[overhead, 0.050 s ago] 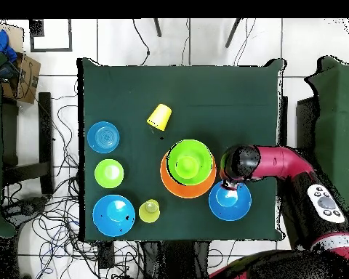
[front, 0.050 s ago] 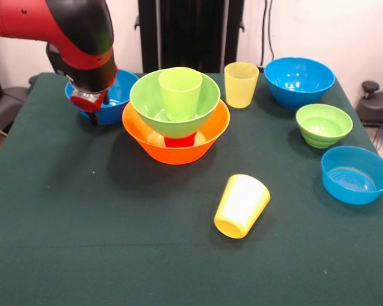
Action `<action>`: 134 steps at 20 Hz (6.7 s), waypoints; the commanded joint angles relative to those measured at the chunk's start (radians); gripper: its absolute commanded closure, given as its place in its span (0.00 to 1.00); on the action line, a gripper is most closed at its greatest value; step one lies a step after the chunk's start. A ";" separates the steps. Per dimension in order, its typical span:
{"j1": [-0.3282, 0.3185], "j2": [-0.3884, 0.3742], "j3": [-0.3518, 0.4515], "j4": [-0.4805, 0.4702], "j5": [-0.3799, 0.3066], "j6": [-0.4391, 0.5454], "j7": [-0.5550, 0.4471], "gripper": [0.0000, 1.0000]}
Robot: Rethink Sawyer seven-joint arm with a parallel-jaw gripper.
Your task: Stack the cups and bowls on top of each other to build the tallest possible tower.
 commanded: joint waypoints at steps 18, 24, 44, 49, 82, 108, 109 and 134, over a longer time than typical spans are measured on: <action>0.025 0.082 -0.043 -0.005 -0.008 -0.116 0.175 0.00; 0.021 0.094 -0.053 0.023 -0.005 -0.188 0.206 0.00; 0.023 0.105 -0.081 0.036 0.053 -0.228 0.174 1.00; 0.029 0.106 -0.085 0.017 0.057 -0.209 0.170 1.00; 0.163 -0.030 -0.069 -0.200 0.107 0.413 0.000 1.00; 0.151 -0.101 0.010 -0.272 0.361 0.680 0.063 1.00; 0.146 -0.105 0.012 -0.266 0.392 0.672 0.086 1.00; 0.228 -0.109 -0.112 -0.145 0.541 0.202 0.384 1.00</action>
